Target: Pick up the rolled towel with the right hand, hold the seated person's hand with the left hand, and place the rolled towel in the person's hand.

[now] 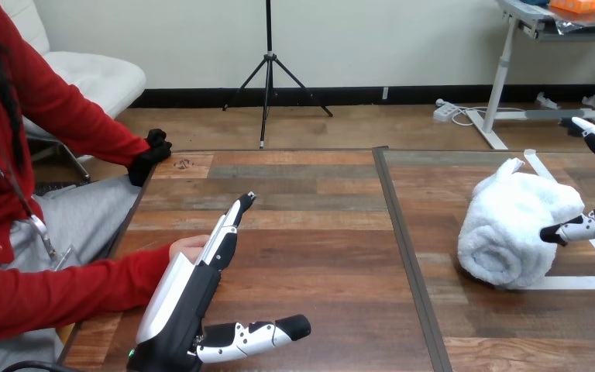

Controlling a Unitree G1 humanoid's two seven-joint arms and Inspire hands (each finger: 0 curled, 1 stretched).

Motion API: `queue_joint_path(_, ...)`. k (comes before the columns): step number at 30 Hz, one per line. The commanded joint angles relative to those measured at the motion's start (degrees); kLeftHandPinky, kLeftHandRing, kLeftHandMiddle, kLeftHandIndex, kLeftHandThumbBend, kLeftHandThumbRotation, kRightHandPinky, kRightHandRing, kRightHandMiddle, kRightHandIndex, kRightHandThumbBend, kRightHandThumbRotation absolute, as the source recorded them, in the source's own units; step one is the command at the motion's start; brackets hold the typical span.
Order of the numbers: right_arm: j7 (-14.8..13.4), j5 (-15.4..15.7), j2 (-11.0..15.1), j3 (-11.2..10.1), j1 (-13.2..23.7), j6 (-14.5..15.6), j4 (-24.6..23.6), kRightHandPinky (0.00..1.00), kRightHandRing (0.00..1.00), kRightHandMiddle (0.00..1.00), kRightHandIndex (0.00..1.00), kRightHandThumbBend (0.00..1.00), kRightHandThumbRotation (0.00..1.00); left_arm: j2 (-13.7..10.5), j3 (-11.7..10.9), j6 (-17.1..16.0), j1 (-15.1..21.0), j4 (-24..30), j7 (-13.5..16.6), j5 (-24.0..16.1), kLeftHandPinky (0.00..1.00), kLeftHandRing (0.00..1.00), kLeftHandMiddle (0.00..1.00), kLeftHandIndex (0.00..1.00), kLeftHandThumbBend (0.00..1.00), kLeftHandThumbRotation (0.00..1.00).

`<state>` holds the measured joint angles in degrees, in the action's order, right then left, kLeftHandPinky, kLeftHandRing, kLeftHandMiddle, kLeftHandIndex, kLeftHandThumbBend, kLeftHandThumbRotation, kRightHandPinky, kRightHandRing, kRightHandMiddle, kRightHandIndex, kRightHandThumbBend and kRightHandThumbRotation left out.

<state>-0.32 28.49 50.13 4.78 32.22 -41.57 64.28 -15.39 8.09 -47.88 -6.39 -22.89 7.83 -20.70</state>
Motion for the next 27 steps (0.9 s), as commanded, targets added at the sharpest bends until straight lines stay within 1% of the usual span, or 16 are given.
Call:
queue_joint_path(1, -1.1, 2.3, 3.2, 2.2, 7.0, -0.4, 0.4, 0.84, 0.94, 0.94, 0.96, 1.0, 0.2, 0.6, -0.5, -0.8, 1.7, 2.2, 0.3, 0.3, 0.98, 1.0, 1.0, 1.0, 1.0, 0.58)
queue_joint_path(3, -2.5, 3.5, 3.6, 2.9, 7.3, -0.8, 0.5, 0.83, 0.93, 0.93, 0.96, 1.0, 0.2, 0.6, -0.5, -0.7, 1.5, 2.4, 0.2, 0.3, 0.98, 1.0, 1.0, 1.0, 1.0, 0.58)
queue_joint_path(6, -2.9, 5.1, 3.6, 4.1, 8.4, -0.4, 1.2, 0.82, 0.93, 0.93, 0.96, 1.0, 0.19, 0.8, -0.5, -1.1, 1.5, 1.9, 0.4, 0.4, 0.98, 1.0, 1.0, 1.0, 1.0, 0.58)
queue_joint_path(8, -3.9, 6.3, 3.4, 5.1, 9.3, -0.9, 2.0, 0.82, 0.93, 0.92, 0.95, 1.0, 0.18, 0.7, -0.4, -0.7, 1.3, 2.3, 0.2, 0.5, 0.98, 1.0, 1.0, 1.0, 1.0, 0.58)
queue_joint_path(13, -5.3, 8.0, 3.2, 6.7, 10.5, -1.2, 2.9, 0.79, 0.92, 0.92, 0.95, 1.0, 0.18, 0.8, -0.3, -0.5, 1.1, 2.7, -0.5, 1.2, 0.98, 1.0, 1.0, 0.99, 1.0, 0.57)
queue_joint_path(16, -5.9, 8.8, 3.0, 7.4, 11.0, -1.2, 3.1, 0.78, 0.91, 0.91, 0.96, 1.0, 0.2, 0.9, -0.4, -0.6, 1.1, 2.6, -0.4, 0.9, 0.98, 1.0, 1.0, 0.99, 1.0, 0.57)
queue_joint_path(19, -6.1, 8.8, 2.8, 7.8, 11.1, -1.6, 3.2, 0.77, 0.91, 0.91, 0.96, 1.0, 0.18, 0.9, -0.6, -0.8, 1.1, 2.6, -0.1, 0.4, 0.98, 1.0, 1.0, 0.99, 1.0, 0.56)
queue_joint_path(25, -5.2, 7.2, 2.0, 7.5, 10.5, -2.5, 3.0, 0.78, 0.91, 0.91, 0.96, 1.0, 0.22, 1.0, -0.7, -0.7, 1.0, 2.8, -0.1, 0.3, 0.98, 1.0, 1.0, 1.0, 1.0, 0.57)
queue_joint_path(27, -4.9, 6.6, 1.7, 7.3, 10.3, -2.5, 3.1, 0.78, 0.91, 0.91, 0.95, 0.97, 0.24, 0.9, -0.7, -0.8, 1.1, 2.7, 0.1, 0.1, 0.98, 1.0, 1.0, 1.0, 1.0, 0.58)
